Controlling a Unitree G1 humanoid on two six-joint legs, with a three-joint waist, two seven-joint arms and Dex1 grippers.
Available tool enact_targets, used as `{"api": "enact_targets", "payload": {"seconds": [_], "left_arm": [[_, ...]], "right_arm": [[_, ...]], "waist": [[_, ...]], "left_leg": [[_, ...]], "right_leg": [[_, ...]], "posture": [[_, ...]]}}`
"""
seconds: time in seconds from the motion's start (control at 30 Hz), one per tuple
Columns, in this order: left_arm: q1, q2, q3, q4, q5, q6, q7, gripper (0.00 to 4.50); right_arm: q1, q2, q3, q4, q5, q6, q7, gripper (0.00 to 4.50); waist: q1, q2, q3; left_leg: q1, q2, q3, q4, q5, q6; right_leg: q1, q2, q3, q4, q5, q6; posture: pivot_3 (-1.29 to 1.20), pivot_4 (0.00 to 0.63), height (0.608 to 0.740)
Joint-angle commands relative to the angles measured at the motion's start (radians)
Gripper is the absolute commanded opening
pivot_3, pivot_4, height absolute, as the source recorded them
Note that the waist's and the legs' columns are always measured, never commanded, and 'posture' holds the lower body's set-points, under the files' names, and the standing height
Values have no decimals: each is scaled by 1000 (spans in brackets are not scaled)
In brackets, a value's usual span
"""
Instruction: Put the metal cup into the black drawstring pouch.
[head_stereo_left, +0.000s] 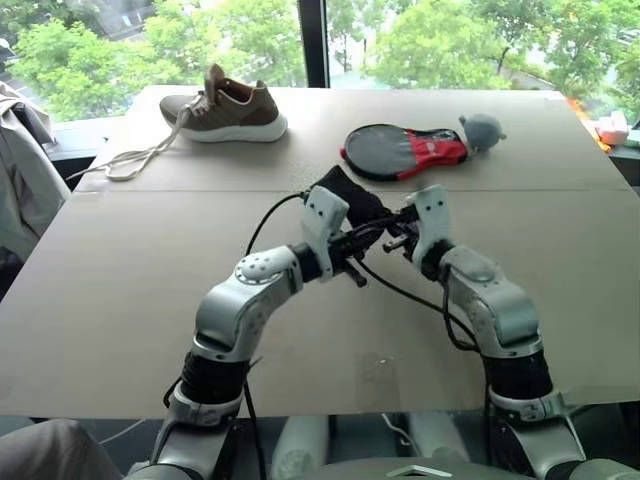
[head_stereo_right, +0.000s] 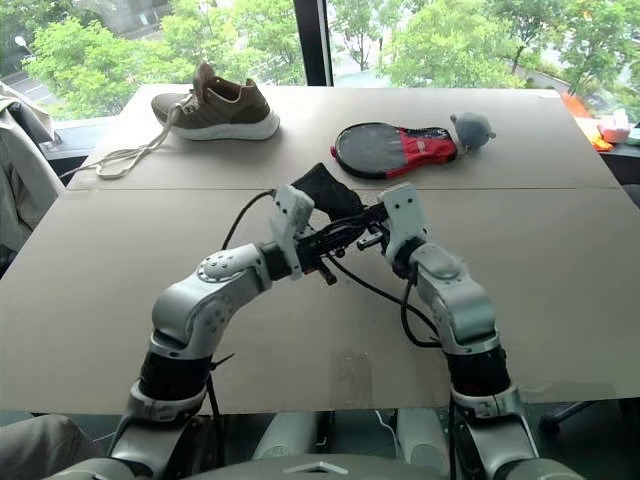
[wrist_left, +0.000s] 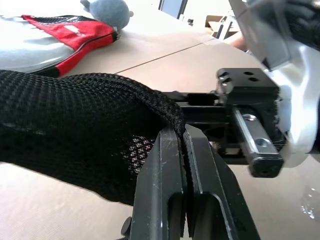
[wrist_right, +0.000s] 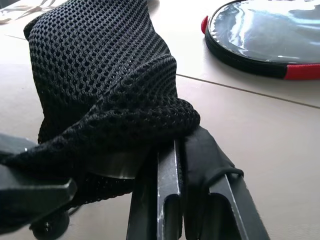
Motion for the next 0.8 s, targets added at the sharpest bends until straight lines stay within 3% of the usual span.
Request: {"api": "enact_targets", "payload": {"seconds": [0.03,0.1,0.2,0.4,0.7,0.8], "left_arm": [[5,-10,-5,-33,-31,-12,-16,0],[6,-15,-3,-31,-31,-14,-13,0],[0,-28,9,-19,-28,-21,2,0],[-69,-106,154,90,-76,6,119,0],[-147,-188,287,184,-191,66,211,0],[-180,-220,340,204,-257,98,248,0]], "right_arm": [[-43,93,-97,-65,118,106,-54,43],[-53,74,-77,-78,119,123,-40,43],[-48,-8,-9,-87,74,95,-17,842],[-20,-227,59,-125,41,-31,129,3231],[47,-426,-115,-168,174,-66,301,3231],[93,-477,-68,-188,167,-86,351,3231]], "waist": [[-1,0,0],[-2,1,0],[-1,1,0],[-2,1,0],[0,0,1],[1,-1,1]], "left_leg": [[0,0,0,0,0,0],[0,0,0,-1,0,0],[0,0,0,0,0,0],[0,0,1,0,0,0],[-1,0,1,0,0,0],[-1,0,1,0,0,0]], "right_leg": [[0,0,0,0,0,0],[0,1,-1,0,0,0],[0,0,-1,0,0,0],[0,0,-2,0,0,0],[0,0,-2,-1,0,0],[0,0,-2,-1,0,0]], "posture": [[0,150,740],[0,150,740],[0,150,740],[0,150,740],[0,150,740],[0,150,740]]}}
